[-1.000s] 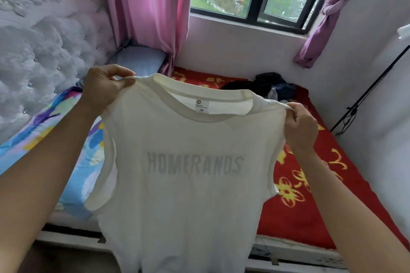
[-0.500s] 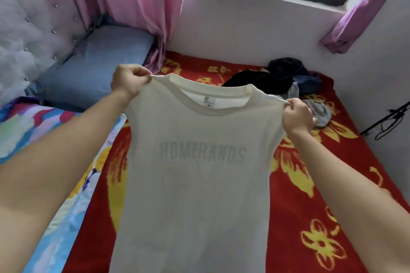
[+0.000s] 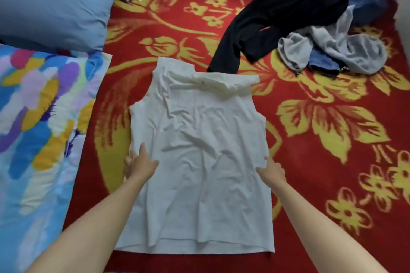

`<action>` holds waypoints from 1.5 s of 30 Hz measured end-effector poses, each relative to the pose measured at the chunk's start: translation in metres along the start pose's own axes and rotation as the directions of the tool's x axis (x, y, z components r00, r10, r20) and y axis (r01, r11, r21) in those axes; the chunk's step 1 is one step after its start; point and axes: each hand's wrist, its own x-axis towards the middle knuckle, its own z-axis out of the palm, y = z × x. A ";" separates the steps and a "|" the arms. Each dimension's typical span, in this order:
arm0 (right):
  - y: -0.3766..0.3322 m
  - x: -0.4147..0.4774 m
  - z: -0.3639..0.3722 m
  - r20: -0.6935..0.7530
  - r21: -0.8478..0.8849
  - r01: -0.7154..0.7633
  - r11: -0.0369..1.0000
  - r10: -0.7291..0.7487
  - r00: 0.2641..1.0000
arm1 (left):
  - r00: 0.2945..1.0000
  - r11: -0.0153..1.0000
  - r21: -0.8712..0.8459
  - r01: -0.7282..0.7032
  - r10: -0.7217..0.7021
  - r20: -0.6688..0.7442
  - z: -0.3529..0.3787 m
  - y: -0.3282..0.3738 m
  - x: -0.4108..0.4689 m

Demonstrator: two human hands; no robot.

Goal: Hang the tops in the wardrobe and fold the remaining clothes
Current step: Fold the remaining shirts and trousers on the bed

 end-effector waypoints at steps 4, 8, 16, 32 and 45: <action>0.060 -0.011 0.065 0.089 -0.025 -0.098 0.995 0.100 0.991 | 0.970 0.976 -0.017 0.219 -0.216 0.110 0.059 -0.074 -0.018; 0.106 -0.016 0.106 0.127 -0.015 -0.199 0.980 0.199 0.972 | 0.951 0.952 0.046 0.303 -0.305 0.040 0.092 -0.115 -0.036; 0.151 -0.022 0.139 -0.016 -0.032 -0.237 0.971 0.237 0.971 | 0.930 0.939 0.048 0.340 -0.328 -0.166 0.110 -0.153 -0.054; 0.171 -0.037 0.112 -0.136 -0.043 -0.061 0.997 0.055 0.989 | 0.925 0.943 -0.172 0.286 -0.318 -0.206 0.102 -0.181 -0.074; 0.200 -0.050 0.130 0.118 -0.439 -0.226 0.870 0.305 0.945 | 0.873 0.867 0.111 0.486 -0.486 -0.033 0.109 -0.241 -0.101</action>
